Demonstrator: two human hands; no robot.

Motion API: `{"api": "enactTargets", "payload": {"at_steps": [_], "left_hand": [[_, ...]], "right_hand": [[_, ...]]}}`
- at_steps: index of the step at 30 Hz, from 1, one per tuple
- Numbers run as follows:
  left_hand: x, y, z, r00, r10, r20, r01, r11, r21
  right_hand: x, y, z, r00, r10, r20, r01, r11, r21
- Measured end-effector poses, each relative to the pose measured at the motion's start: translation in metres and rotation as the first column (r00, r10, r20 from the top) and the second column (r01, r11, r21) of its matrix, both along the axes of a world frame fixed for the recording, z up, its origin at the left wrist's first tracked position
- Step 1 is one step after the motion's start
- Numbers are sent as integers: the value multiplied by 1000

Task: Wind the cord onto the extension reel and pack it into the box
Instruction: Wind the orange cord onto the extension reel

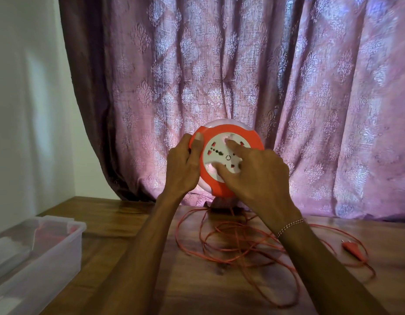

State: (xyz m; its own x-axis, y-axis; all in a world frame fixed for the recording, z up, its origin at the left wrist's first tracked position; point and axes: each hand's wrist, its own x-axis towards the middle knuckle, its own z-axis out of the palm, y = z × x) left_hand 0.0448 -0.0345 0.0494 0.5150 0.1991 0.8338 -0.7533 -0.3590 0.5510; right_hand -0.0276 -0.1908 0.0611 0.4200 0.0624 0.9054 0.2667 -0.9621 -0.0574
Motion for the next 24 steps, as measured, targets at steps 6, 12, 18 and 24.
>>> {"api": "enactTargets", "payload": {"at_steps": [6, 12, 18, 24], "left_hand": [[0, 1, -1, 1000, -11, -9, 11, 1000, -8], [0, 1, 1, 999, -32, 2, 32, 999, -36], [-1, 1, 0, 1000, -22, -3, 22, 1000, -5], [1, 0, -1, 1000, -27, 3, 27, 999, 19]], "right_hand": [[-5, 0, 6, 1000, 1, -10, -1, 1000, -8], [-8, -13, 15, 971, 236, -36, -239, 960, -143], [-9, -3, 9, 961, 87, -262, -158, 952, -262], [-3, -3, 3, 979, 109, -172, -138, 976, -168]]}}
